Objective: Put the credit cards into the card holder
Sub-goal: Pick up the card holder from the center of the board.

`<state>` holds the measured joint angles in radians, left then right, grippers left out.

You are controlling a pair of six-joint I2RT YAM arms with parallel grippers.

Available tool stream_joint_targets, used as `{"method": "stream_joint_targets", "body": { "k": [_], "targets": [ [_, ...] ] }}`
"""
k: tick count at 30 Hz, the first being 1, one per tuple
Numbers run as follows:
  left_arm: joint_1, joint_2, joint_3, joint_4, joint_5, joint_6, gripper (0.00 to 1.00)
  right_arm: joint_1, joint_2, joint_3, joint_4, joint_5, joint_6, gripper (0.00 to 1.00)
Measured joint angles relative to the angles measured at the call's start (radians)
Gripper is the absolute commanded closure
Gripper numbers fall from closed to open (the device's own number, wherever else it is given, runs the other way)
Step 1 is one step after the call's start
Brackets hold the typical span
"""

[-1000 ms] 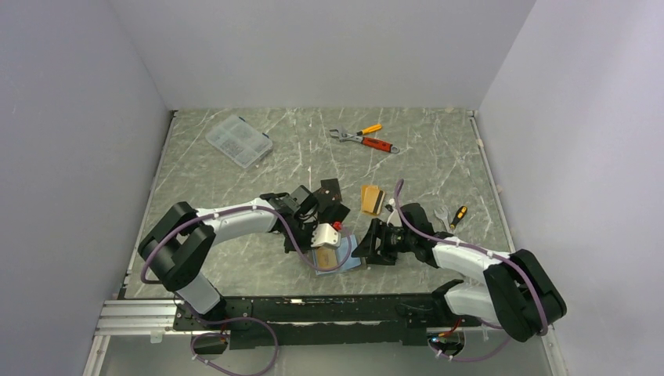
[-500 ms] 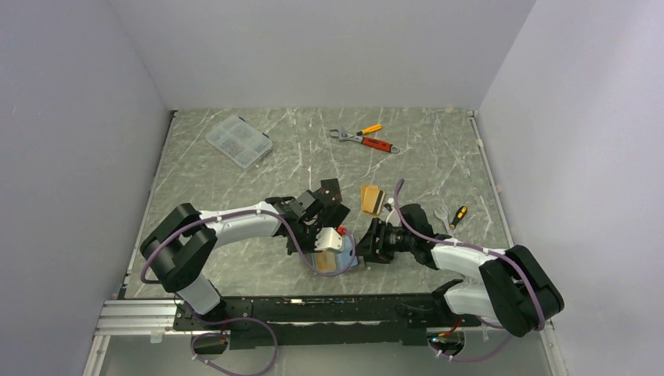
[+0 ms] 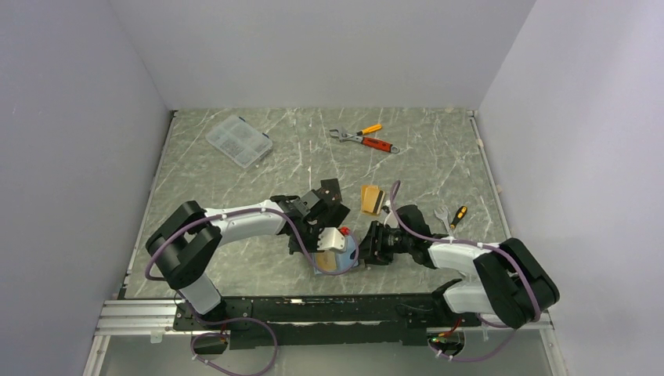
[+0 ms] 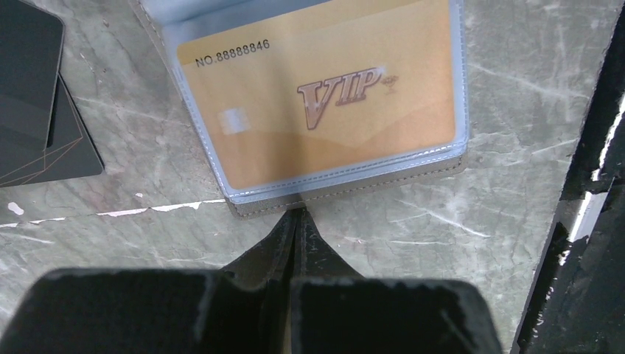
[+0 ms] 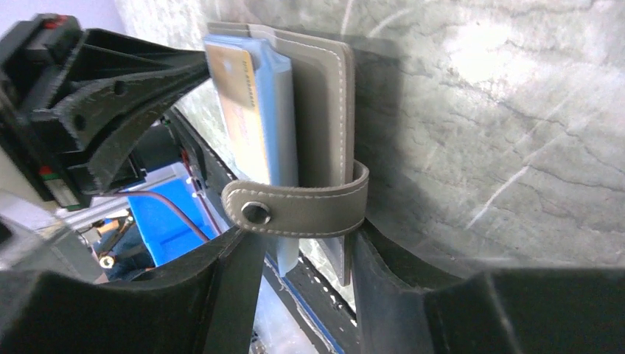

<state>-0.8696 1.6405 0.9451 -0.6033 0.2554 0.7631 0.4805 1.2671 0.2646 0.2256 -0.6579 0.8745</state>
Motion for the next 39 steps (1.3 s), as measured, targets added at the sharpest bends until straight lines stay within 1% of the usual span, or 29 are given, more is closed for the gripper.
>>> {"method": "stream_joint_targets", "body": {
  "k": [2,4,10,12,14,17,22,27,31,35,39],
  "targets": [
    [-0.001,0.007,0.010,-0.007,0.000,-0.001,0.97,0.010,0.025,0.000,0.000,0.004,-0.003,0.58],
    [-0.003,0.008,0.011,-0.007,0.000,-0.001,0.97,0.019,0.044,0.000,-0.001,0.009,-0.003,0.63],
    [-0.003,0.009,0.011,-0.007,0.001,0.000,0.97,0.032,0.048,-0.001,0.008,0.034,-0.001,0.70],
    [-0.003,0.012,0.016,-0.011,0.001,0.000,0.97,0.032,0.048,-0.001,0.016,0.041,0.003,0.75],
    [-0.003,0.014,0.019,-0.014,0.002,0.000,0.98,0.033,0.048,-0.001,0.023,0.048,0.008,0.82],
    [-0.003,0.018,0.024,-0.018,0.005,0.000,0.97,0.034,0.047,0.000,0.029,0.053,0.009,0.99],
    [0.034,0.019,0.046,-0.029,0.039,-0.006,0.96,0.050,0.013,0.029,-0.028,0.091,-0.007,1.00],
    [0.187,-0.011,0.103,-0.028,0.140,-0.052,0.93,0.086,-0.119,0.087,-0.166,0.171,-0.052,1.00],
    [0.339,-0.088,0.113,-0.006,0.245,-0.114,0.90,0.151,-0.211,0.179,-0.305,0.235,-0.105,1.00],
    [0.482,-0.134,0.127,0.028,0.401,-0.204,0.89,0.244,-0.257,0.323,-0.444,0.289,-0.167,1.00],
    [0.570,-0.137,0.144,0.060,0.540,-0.267,0.87,0.320,-0.275,0.479,-0.559,0.309,-0.222,1.00]
  ]
}}
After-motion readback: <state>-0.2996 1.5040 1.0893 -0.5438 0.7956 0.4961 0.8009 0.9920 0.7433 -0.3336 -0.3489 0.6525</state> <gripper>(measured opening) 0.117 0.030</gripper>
